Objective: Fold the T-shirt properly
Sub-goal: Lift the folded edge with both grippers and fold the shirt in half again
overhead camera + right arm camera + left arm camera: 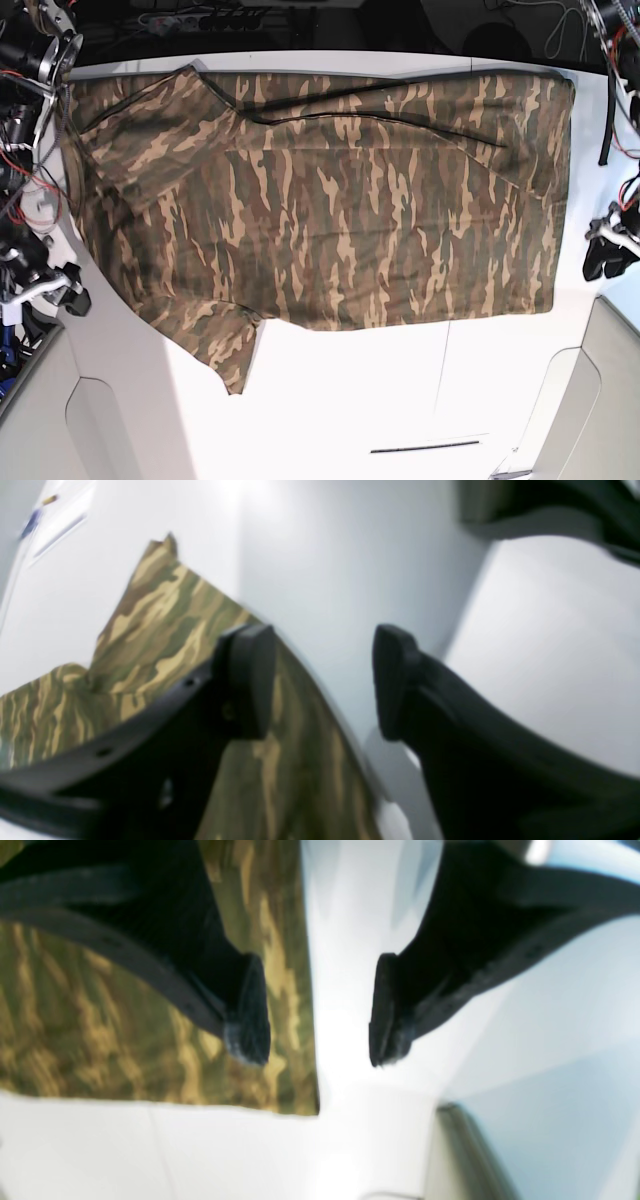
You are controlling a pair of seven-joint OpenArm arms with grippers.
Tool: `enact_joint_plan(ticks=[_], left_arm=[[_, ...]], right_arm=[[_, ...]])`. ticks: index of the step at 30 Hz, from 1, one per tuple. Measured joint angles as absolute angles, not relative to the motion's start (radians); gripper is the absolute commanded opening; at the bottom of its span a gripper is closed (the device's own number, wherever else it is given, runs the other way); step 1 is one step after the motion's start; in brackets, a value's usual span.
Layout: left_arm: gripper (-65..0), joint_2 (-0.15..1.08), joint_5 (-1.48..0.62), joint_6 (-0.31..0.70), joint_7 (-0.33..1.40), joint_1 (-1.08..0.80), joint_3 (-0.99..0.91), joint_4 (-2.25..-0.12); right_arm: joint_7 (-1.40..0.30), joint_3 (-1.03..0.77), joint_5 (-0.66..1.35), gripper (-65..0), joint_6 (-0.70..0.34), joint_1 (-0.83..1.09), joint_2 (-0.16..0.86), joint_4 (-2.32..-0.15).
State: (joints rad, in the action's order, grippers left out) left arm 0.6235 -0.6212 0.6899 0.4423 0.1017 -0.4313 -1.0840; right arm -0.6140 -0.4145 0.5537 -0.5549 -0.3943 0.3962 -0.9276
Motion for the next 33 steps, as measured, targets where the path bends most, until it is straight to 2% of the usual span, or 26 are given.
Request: enact_joint_plan(ticks=[3,11,22,28,30,33], left_arm=[[-24.1,0.636,-0.58,0.69,0.396,0.213,-0.36,-0.928],[-24.0,0.629,-0.568,0.682,0.342,0.394,-0.178,-0.624],[-24.2,0.563,-0.563,0.652,0.271,0.429,-0.091,-0.56],[-35.4,0.546,-0.567,0.653,0.273,0.432,-0.091,-0.561],[-41.2,0.546,-0.564,0.652,0.276,0.432,-0.091,-0.561],[-53.1,0.546,-0.564,0.652,0.292,0.432,-0.091,-0.561]], right_arm=[[-0.597,-0.385,0.528,-34.0,-0.555,-0.43,0.386,-0.882],[-0.515,-0.377,0.445,-33.9,-0.547,-0.459,0.348,-0.751],[-0.464,-0.379,0.437,-34.0,-0.573,-0.466,0.254,-0.696],[-0.459,-0.379,0.44,-34.8,-0.581,-0.466,0.215,-0.696],[-0.461,-0.378,0.44,-40.7,-0.583,-0.466,0.213,-0.695],[-0.472,-0.377,0.436,-54.6,-0.581,-0.466,0.213,-0.694]])
